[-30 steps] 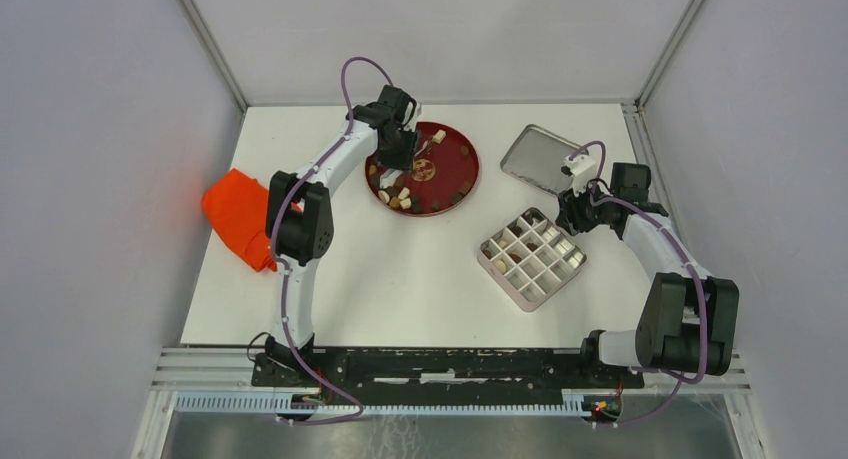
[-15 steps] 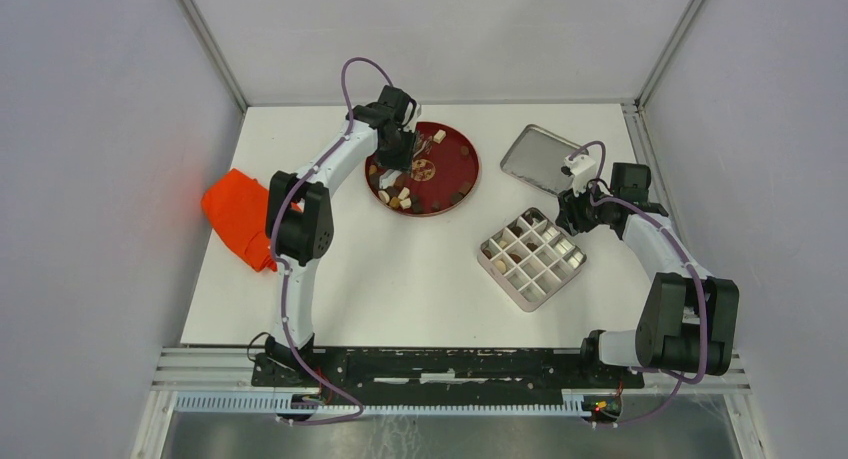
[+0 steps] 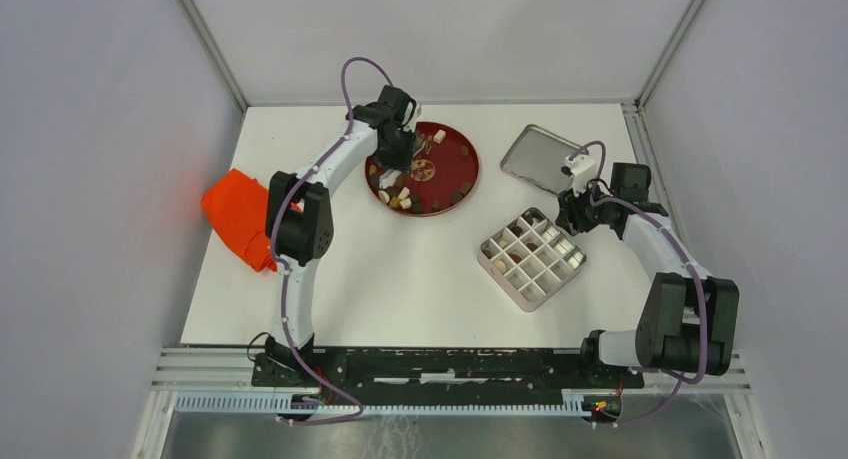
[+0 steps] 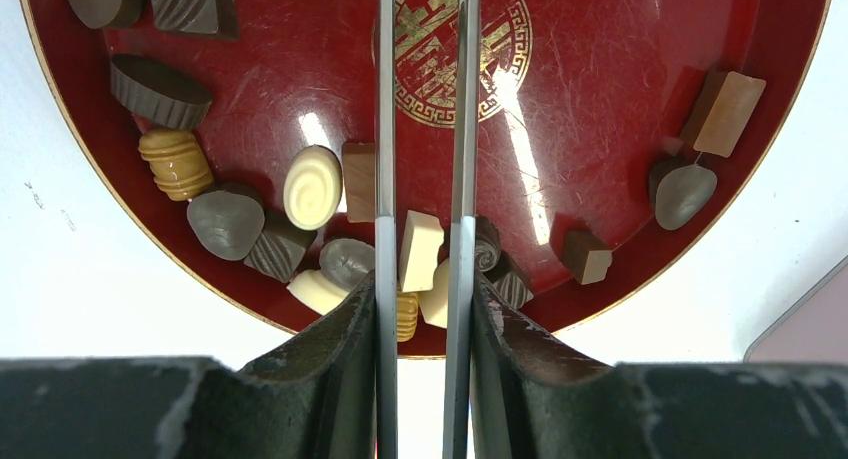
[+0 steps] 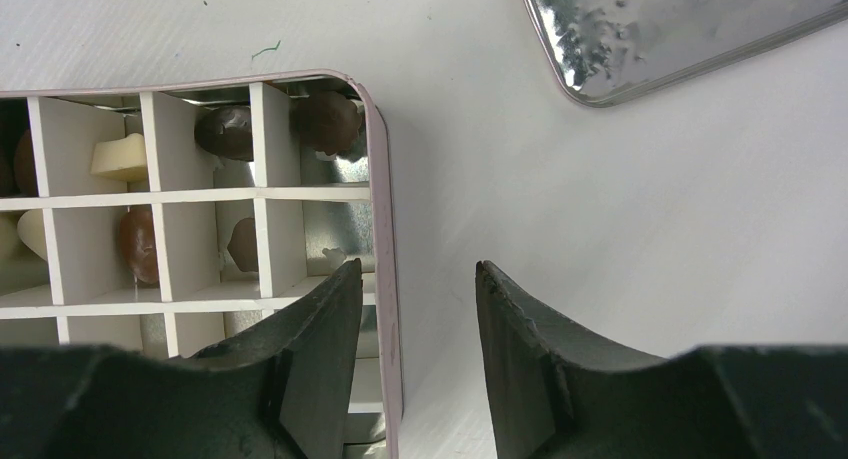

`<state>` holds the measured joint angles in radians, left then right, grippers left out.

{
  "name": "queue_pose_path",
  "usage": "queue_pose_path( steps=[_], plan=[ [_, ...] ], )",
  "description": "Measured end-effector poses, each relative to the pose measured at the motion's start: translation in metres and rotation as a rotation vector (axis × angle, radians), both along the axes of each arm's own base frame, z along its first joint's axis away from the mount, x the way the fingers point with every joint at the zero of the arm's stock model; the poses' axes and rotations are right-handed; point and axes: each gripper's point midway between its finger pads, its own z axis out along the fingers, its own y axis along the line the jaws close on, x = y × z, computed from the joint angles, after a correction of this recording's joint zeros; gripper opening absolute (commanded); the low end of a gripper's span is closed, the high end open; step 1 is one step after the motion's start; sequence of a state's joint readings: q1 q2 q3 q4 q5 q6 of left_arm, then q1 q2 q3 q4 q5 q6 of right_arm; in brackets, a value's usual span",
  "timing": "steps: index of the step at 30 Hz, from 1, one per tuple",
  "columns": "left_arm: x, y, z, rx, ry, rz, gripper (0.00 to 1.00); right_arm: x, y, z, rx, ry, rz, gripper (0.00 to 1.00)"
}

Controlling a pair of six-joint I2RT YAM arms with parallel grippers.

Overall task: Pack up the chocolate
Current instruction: Pick up the fake chocolate from the plate.

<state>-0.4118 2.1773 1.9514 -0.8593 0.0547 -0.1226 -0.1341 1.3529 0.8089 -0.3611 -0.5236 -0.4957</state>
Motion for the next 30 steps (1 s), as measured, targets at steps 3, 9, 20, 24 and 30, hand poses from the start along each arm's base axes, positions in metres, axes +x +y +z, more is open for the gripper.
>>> queue_pose_path(
  steps=[3,9,20,24,30],
  plan=[
    [0.0,0.0,0.001,-0.001,-0.002,0.0,0.02,0.0,0.0,0.0,0.001,0.0,0.0,0.52],
    [-0.002,0.0,0.019,-0.016,-0.033,-0.001,0.02,0.0,0.0,0.0,0.001,0.0,0.0,0.52],
    [-0.008,-0.004,0.05,-0.075,-0.092,-0.019,0.02,0.0,-0.002,0.0,0.001,0.0,-0.005,0.52],
    [-0.029,-0.004,0.05,-0.114,-0.075,-0.042,0.02,-0.001,-0.001,0.001,0.004,0.0,-0.002,0.52],
    [-0.068,0.001,0.062,-0.186,-0.083,-0.058,0.02,-0.002,0.001,0.001,0.01,0.0,0.006,0.52]
  ],
)
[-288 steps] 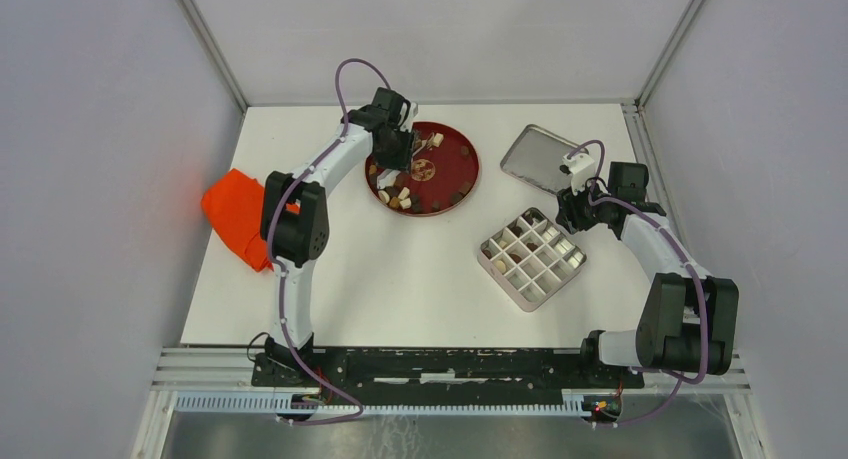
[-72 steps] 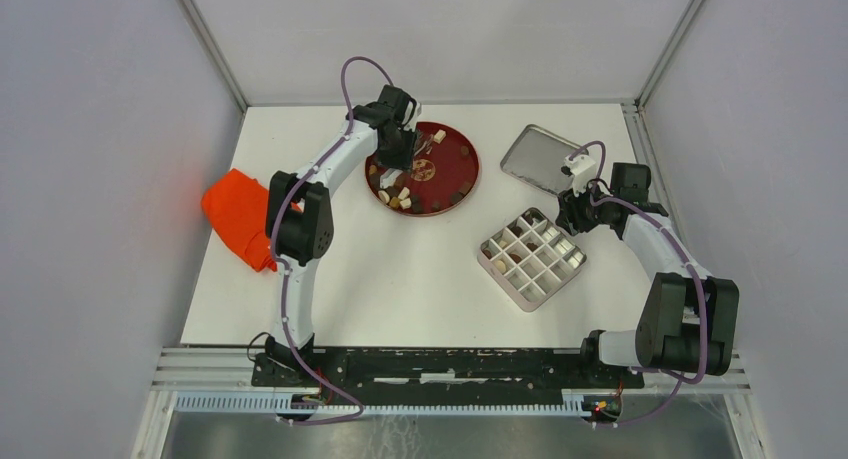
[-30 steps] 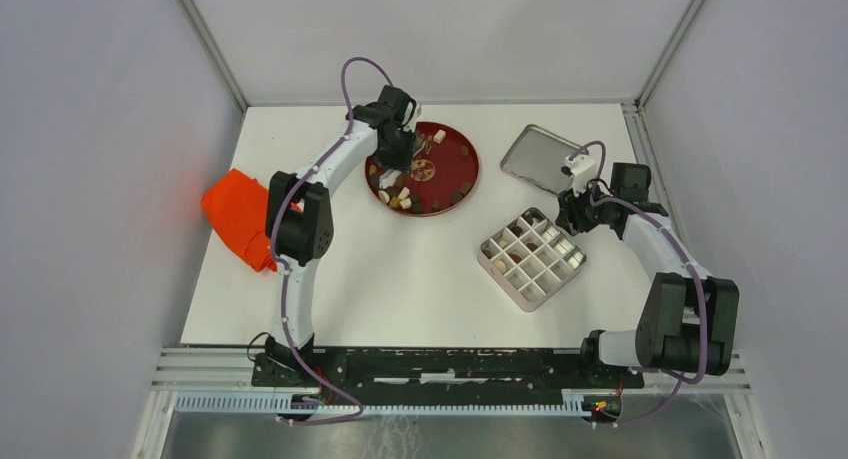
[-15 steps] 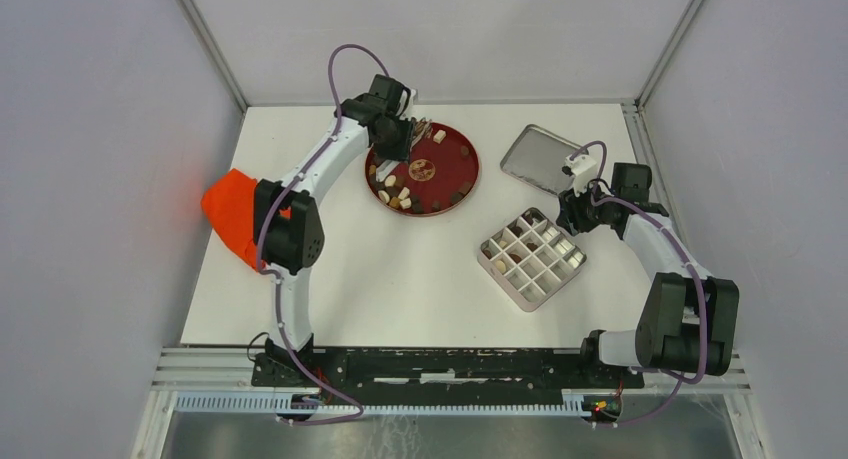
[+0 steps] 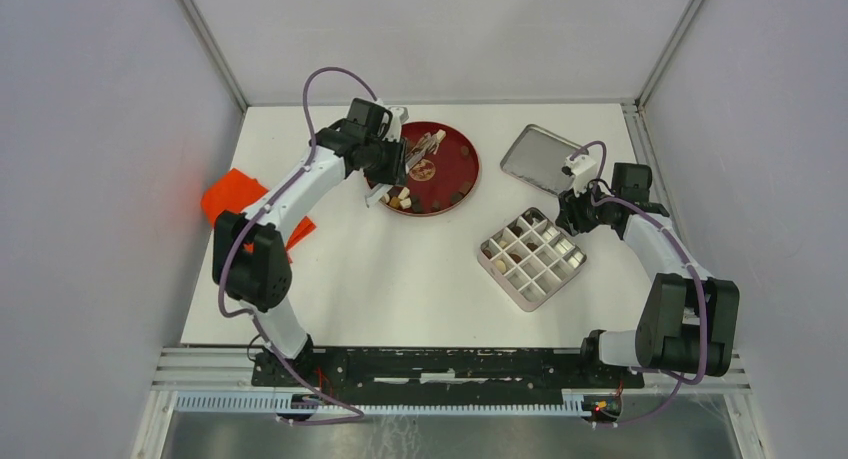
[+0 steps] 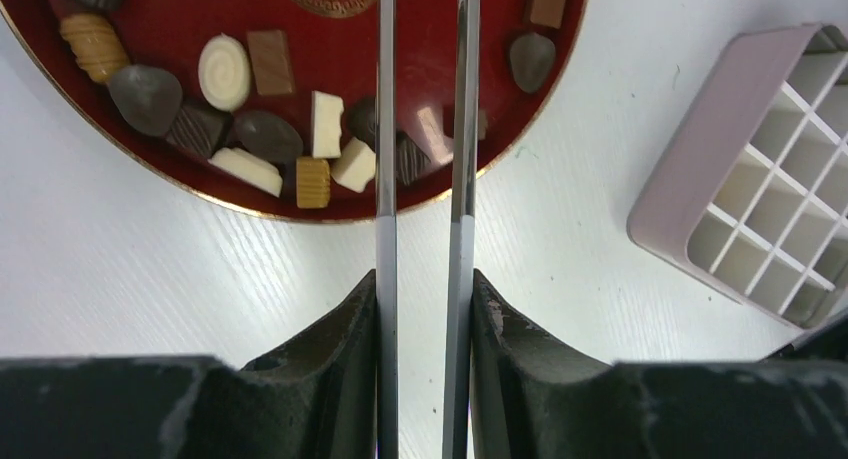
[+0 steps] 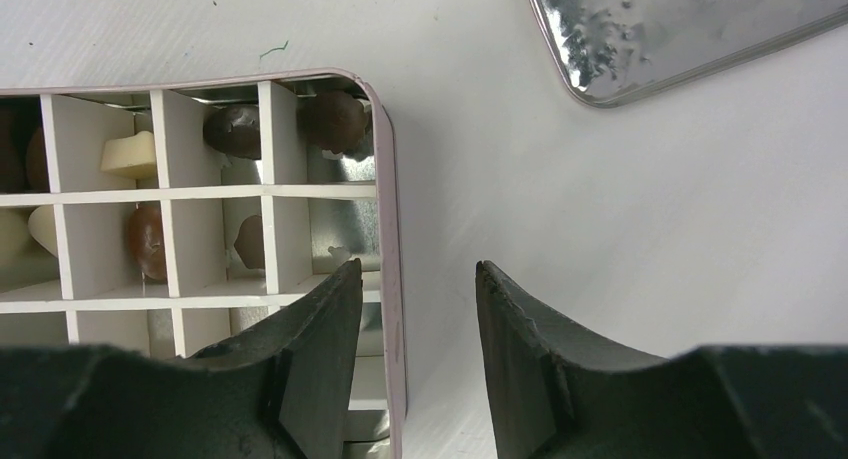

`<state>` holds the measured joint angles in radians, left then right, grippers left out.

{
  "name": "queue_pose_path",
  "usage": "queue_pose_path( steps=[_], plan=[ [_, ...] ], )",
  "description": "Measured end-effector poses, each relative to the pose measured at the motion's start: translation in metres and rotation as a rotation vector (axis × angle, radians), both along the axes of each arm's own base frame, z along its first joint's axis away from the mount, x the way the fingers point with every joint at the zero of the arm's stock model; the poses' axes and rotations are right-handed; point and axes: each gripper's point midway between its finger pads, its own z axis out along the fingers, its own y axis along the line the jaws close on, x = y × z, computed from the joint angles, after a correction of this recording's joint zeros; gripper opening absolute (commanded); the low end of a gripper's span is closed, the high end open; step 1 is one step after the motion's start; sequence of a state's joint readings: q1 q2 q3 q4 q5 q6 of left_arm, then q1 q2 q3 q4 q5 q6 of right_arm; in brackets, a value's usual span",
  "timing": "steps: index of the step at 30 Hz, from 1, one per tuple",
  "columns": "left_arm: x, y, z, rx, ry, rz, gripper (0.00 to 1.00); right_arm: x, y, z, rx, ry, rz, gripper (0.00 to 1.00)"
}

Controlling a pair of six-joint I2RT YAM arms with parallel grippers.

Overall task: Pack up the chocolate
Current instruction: Pick up the fake chocolate from the plate.

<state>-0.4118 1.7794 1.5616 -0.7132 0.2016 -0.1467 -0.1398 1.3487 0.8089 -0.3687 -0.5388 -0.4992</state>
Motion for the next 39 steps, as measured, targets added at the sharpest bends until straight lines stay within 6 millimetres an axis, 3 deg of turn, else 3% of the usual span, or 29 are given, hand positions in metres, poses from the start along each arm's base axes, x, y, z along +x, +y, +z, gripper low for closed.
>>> queue_pose_path(
  steps=[12,15,18,22,31,39],
  plan=[
    [-0.052,-0.01,0.009,-0.167,-0.013,-0.059,0.02,-0.001,-0.002,-0.001,-0.005,0.002,0.006,0.52],
    [-0.063,-0.011,0.012,-0.198,-0.014,-0.067,0.02,-0.004,-0.003,-0.003,-0.022,0.007,0.025,0.46],
    [-0.067,-0.012,0.013,-0.216,-0.022,-0.072,0.02,-0.007,-0.005,-0.006,-0.047,0.014,0.04,0.36],
    [-0.069,-0.015,0.012,-0.236,-0.019,-0.079,0.02,-0.011,-0.008,-0.01,-0.068,0.031,0.051,0.32],
    [-0.073,-0.017,0.019,-0.261,-0.037,-0.096,0.02,-0.019,-0.006,-0.022,-0.073,0.087,0.09,0.37],
    [-0.079,-0.015,0.026,-0.272,-0.052,-0.102,0.02,-0.019,-0.004,-0.006,-0.071,0.035,0.101,0.41]
  ],
)
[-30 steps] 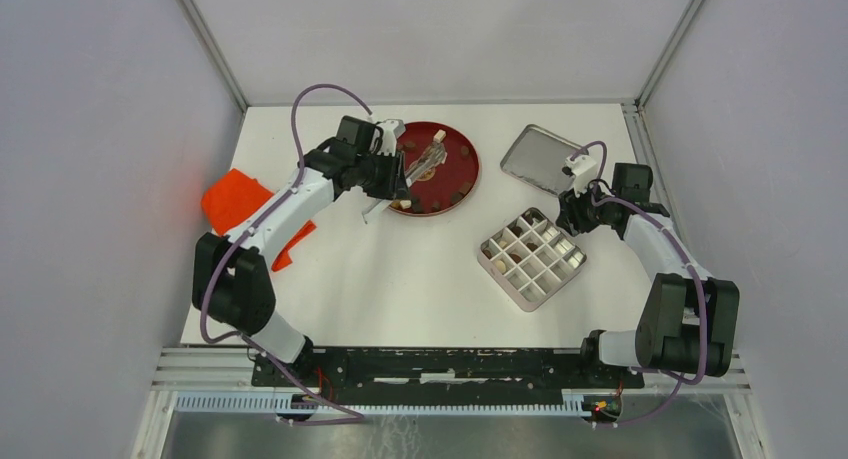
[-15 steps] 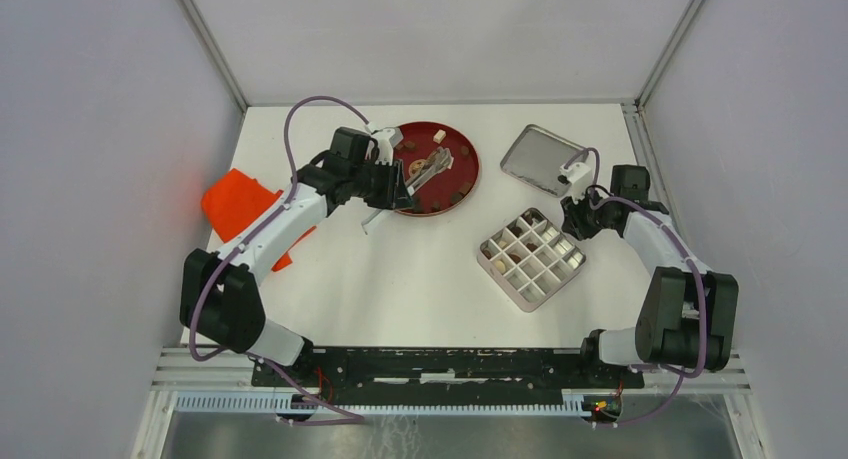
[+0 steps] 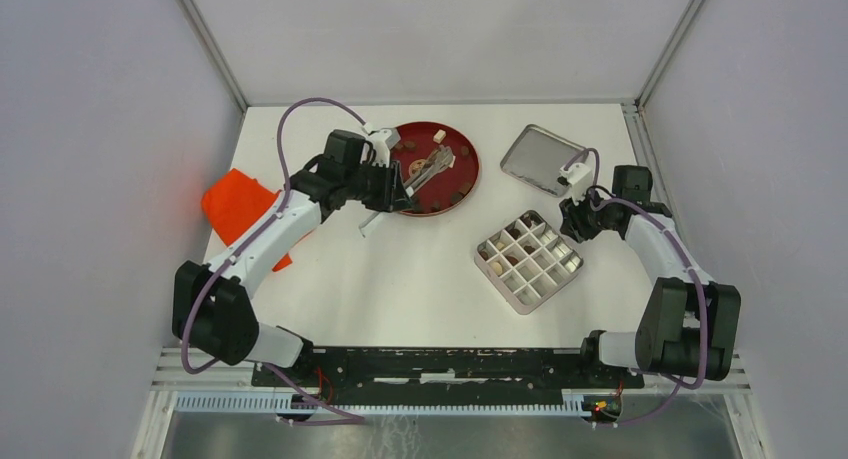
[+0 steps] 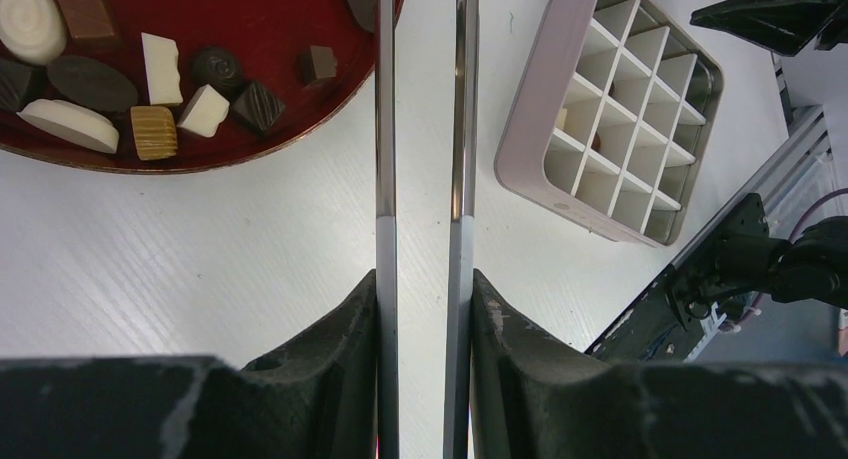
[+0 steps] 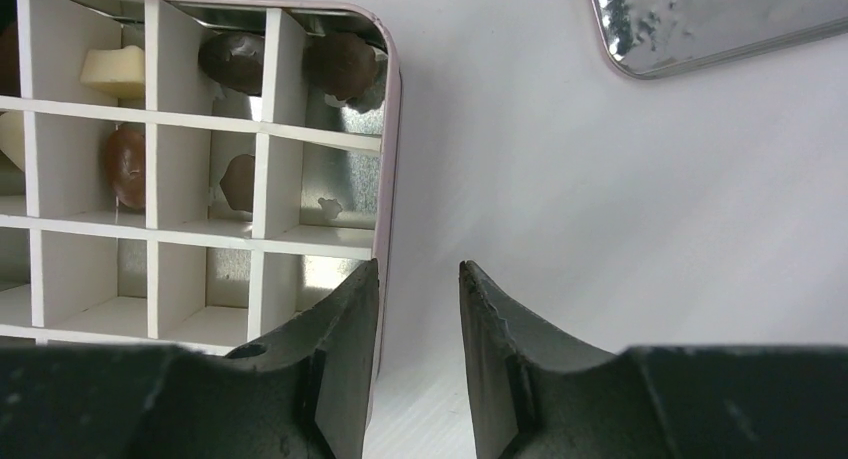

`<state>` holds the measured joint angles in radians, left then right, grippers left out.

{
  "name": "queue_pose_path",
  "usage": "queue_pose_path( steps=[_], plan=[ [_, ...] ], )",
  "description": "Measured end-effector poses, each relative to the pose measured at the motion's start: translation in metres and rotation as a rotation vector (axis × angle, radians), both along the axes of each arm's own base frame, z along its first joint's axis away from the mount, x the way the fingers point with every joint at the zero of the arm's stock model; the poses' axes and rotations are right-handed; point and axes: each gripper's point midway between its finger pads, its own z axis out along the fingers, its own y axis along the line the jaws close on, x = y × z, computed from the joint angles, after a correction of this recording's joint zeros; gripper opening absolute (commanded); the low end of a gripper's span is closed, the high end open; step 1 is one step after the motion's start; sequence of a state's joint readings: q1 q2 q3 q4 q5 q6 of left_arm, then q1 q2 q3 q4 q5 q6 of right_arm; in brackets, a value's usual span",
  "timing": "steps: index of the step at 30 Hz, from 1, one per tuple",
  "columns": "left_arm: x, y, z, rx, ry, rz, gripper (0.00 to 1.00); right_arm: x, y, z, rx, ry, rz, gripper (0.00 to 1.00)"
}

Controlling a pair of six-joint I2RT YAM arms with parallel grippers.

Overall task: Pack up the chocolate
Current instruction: Pick up the fake chocolate from the plate, then adjust the packing box at the center of the board.

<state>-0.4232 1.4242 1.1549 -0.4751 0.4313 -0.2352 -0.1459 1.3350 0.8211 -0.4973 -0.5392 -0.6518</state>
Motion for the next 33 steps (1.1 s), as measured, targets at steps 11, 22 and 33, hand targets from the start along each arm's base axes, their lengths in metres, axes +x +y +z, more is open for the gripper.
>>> queue_pose_path(
  steps=[11,22,33],
  plan=[
    [-0.01,-0.003,0.003,-0.015,-0.002,-0.024,0.02,-0.014,0.001,-0.012,-0.013,0.048,0.009,0.35],
    [-0.014,-0.007,0.004,-0.02,0.001,-0.034,0.02,-0.027,0.006,-0.032,-0.079,0.099,0.036,0.11],
    [-0.022,-0.011,0.006,-0.029,-0.005,-0.053,0.02,-0.011,0.012,-0.002,-0.163,-0.069,0.039,0.0]
  ],
)
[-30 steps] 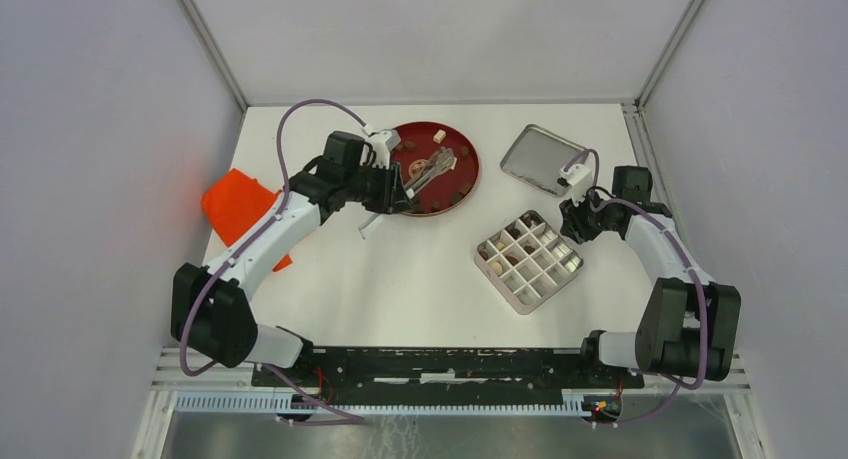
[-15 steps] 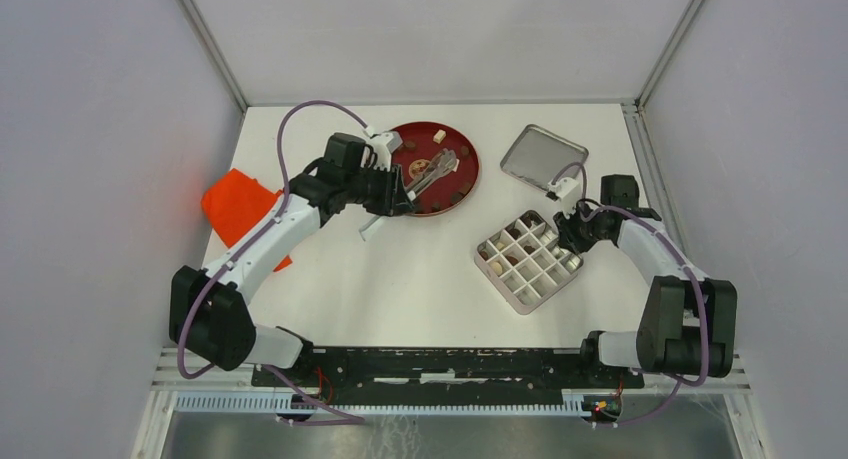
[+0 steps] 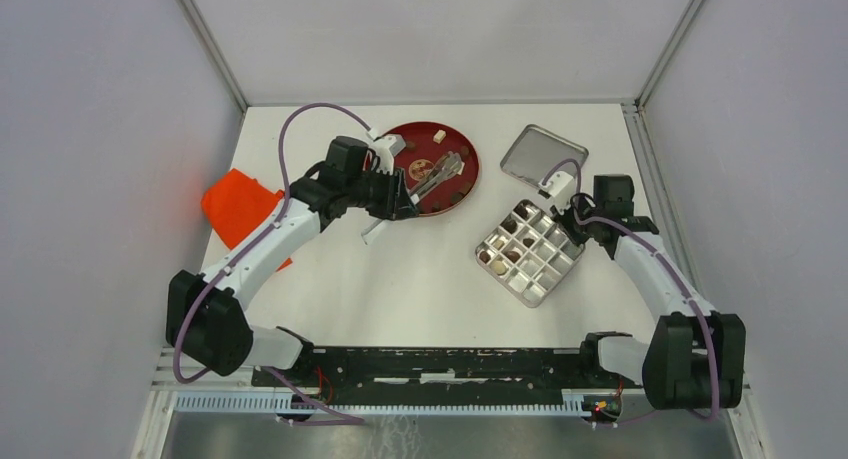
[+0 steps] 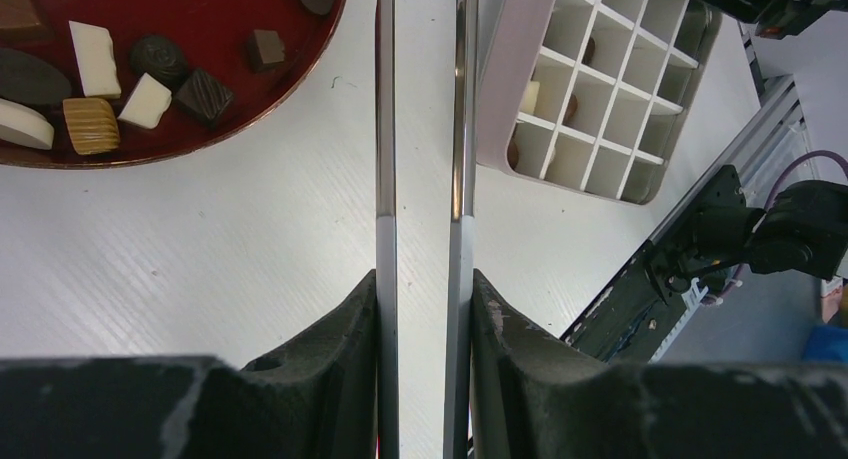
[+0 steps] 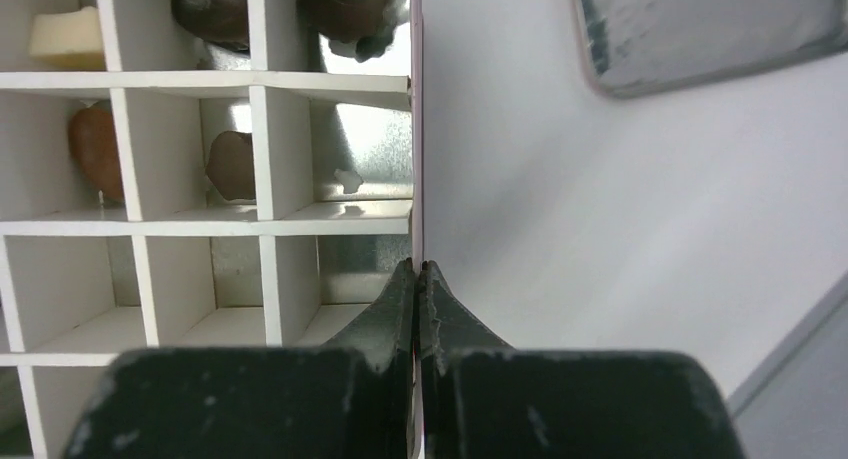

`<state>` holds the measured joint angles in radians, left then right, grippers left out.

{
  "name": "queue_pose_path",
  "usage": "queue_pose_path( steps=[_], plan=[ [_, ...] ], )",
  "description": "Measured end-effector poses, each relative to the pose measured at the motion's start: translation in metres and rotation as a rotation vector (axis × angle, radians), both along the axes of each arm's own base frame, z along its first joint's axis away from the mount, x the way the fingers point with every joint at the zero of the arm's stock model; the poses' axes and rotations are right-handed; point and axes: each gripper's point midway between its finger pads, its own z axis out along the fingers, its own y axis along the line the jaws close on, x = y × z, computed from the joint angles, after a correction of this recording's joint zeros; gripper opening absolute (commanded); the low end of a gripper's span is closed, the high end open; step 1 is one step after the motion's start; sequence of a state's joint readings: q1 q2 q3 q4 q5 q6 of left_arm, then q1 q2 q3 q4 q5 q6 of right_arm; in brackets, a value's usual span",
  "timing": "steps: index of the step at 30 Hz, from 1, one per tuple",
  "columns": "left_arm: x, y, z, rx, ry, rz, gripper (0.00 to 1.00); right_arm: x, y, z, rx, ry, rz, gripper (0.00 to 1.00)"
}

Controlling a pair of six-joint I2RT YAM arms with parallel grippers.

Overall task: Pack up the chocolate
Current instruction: Adjust the packing box at the center of the board, then place the fake chocolate in the packing box.

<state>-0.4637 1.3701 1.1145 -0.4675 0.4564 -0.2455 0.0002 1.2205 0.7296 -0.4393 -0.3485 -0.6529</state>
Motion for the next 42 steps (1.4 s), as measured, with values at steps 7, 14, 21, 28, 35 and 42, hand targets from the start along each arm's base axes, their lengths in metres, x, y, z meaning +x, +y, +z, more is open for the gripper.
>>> queue_pose_path(
  steps=[7,14,21,28,35,42],
  plan=[
    [-0.013,-0.014,0.009,-0.028,-0.005,-0.036,0.02,0.015,0.017,0.046,-0.007,-0.203,0.061,0.0],
    [-0.035,-0.04,0.017,-0.063,-0.004,-0.111,0.02,0.013,0.028,0.05,-0.009,-0.261,0.106,0.0],
    [-0.058,-0.066,0.021,-0.091,-0.011,-0.187,0.02,0.009,0.03,0.042,-0.01,-0.245,0.115,0.0],
    [-0.085,-0.075,0.016,-0.091,-0.001,-0.247,0.02,0.007,0.03,0.044,-0.009,-0.269,0.117,0.0],
    [-0.098,-0.079,0.016,-0.095,0.012,-0.256,0.02,0.007,0.032,0.048,0.002,-0.283,0.129,0.0],
    [-0.106,-0.083,0.014,-0.094,0.021,-0.267,0.02,0.008,0.034,0.052,0.008,-0.293,0.133,0.0]
  ],
)
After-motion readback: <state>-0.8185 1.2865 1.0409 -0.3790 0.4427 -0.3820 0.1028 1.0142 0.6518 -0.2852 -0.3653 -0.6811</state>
